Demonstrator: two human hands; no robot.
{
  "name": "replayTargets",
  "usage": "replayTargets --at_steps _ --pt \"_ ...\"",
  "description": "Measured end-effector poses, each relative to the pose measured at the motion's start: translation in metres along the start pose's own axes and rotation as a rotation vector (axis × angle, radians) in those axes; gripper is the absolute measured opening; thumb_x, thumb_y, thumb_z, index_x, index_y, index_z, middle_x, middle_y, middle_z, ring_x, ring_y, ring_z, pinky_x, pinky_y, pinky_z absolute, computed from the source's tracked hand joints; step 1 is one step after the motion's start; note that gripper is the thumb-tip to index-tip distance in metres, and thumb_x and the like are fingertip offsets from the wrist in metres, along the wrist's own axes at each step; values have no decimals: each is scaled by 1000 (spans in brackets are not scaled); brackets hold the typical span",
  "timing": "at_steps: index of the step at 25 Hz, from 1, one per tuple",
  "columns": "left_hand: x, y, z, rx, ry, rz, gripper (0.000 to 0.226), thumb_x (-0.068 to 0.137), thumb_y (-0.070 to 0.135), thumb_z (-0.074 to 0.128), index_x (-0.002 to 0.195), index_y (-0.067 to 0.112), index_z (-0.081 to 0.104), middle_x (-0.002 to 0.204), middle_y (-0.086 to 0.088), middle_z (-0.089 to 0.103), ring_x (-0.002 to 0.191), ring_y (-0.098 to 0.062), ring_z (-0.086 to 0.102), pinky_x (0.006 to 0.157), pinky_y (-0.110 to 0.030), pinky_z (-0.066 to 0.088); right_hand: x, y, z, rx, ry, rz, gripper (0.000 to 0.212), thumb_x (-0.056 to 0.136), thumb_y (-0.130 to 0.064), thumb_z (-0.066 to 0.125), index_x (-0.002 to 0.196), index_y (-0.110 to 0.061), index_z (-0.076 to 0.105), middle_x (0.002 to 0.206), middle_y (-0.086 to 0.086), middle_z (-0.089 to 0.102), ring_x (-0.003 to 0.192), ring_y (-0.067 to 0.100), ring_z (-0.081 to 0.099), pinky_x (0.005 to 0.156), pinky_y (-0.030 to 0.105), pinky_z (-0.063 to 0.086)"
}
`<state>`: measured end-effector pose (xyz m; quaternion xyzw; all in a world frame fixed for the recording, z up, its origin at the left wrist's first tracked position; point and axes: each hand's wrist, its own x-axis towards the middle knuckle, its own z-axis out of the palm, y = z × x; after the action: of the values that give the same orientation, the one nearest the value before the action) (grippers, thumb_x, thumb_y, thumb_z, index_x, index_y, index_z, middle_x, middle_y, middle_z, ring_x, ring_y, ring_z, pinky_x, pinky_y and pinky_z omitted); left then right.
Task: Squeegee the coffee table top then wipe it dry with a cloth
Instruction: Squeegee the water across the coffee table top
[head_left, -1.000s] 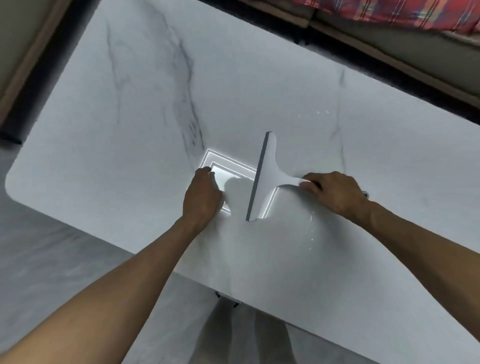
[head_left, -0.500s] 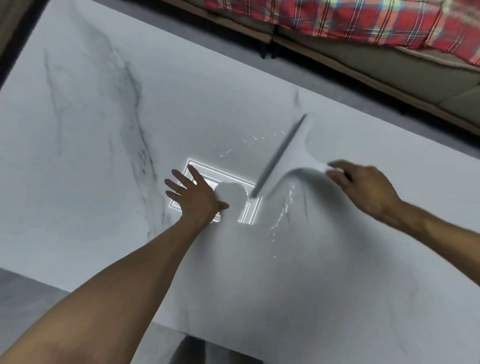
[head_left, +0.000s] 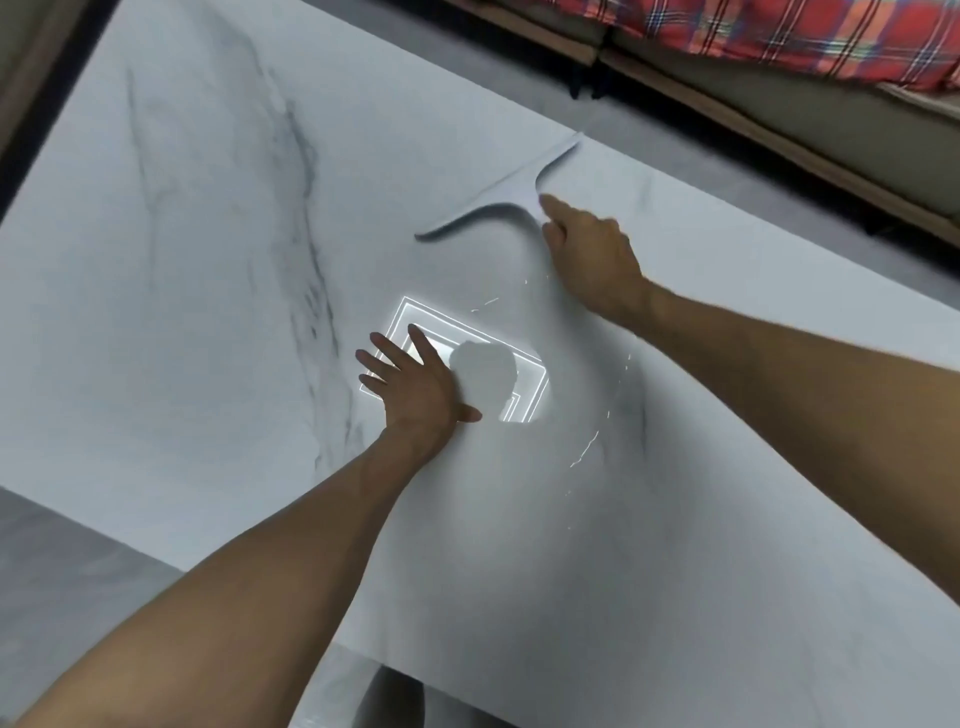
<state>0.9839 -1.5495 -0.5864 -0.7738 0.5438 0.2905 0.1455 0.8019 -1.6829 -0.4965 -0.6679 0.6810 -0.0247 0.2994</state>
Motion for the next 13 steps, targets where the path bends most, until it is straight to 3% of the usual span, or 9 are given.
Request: replayTargets --at_steps 4,7,9,11,13 --pt "-2 1 -4 10 -17 5 150 51 69 78 148 0 -13 146 -47 -8 131 -70 -2 107 -70 14 -79 68 0 -88 -69 -48 42 102 -37 34 142 -46 38 108 13 70 96 41 62 76 37 44" --pt "-6 4 -8 30 -12 5 148 53 66 79 149 0 -11 147 -47 -7 132 -70 0 108 -69 14 -142 118 -17 -115 -118 35 41 101 -39 35 140 -53 37 75 -4 64 75 31 62 65 31 39" --pt "-8 7 -11 28 -9 0 146 55 64 81 149 0 -10 147 -47 -7 132 -69 -1 108 -69 14 -176 139 -32 -174 -160 90 42 101 -40 35 141 -54 36 65 -15 55 65 22 55 62 30 39" --pt "-10 8 -14 15 -17 -6 144 57 60 82 149 1 -11 147 -46 -10 133 -68 -3 109 -68 12 -196 149 -47 -198 -190 118 41 100 -42 35 140 -54 37 78 -12 66 71 22 59 65 30 44" --pt "-13 8 -16 15 -17 5 142 58 58 82 149 2 -12 148 -44 -12 134 -66 -5 110 -67 10 -191 146 -62 -162 -143 121 40 99 -44 39 138 -51 43 108 -3 73 94 29 67 80 32 51"
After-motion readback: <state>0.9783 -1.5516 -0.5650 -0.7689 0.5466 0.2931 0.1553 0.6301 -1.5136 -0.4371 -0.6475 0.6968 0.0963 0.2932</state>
